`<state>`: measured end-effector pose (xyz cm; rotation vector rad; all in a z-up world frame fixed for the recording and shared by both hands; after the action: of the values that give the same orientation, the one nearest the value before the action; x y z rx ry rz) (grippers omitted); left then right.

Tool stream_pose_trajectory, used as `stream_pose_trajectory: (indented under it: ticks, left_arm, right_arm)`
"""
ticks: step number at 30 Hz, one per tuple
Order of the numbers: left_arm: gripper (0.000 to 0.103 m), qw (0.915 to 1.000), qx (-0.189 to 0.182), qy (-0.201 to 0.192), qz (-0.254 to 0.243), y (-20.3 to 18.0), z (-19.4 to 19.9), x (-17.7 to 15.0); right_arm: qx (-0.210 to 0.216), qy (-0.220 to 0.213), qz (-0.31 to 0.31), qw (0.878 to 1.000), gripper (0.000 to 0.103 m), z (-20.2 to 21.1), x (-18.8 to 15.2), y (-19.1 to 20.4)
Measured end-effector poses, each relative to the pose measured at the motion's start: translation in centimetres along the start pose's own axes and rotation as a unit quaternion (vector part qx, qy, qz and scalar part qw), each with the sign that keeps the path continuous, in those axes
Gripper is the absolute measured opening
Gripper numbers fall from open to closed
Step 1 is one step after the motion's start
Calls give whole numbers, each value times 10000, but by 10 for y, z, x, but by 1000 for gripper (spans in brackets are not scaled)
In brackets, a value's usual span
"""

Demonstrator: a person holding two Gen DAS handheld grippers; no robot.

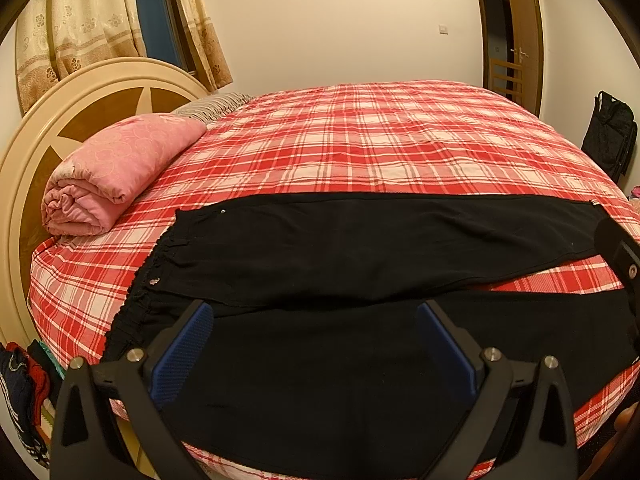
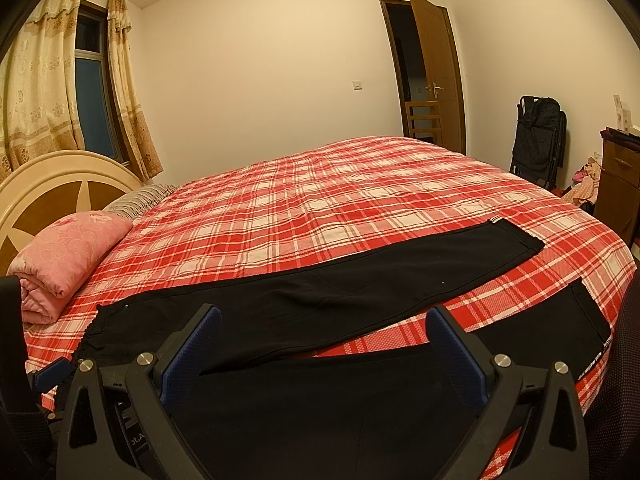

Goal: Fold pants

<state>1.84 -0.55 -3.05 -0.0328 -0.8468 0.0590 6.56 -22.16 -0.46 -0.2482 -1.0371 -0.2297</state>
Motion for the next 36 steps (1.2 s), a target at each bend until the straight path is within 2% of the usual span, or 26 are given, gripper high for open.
stream_pose_trajectory:
  ticks: [25, 36]
  left_arm:
    - [103, 10000, 2, 69, 16, -2, -3, -1]
    - [103, 9998, 14, 212, 28, -3, -15, 3]
  right_arm:
    - [0, 65, 12, 10000, 102, -6, -1, -1]
    - [-5, 289, 56, 9996, 102, -26, -6, 1]
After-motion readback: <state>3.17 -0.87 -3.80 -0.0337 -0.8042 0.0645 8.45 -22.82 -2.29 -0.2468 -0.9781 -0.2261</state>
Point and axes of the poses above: each gripper's, at about its wrist camera, not at the fingertips, and z roughly against the way its jaws point, y to its left, x to its top, the point moved 3 cm from there along -z, roughly the way its jaws point, and after that the axes turned 15 degrees about z, right-handed, at the moved point
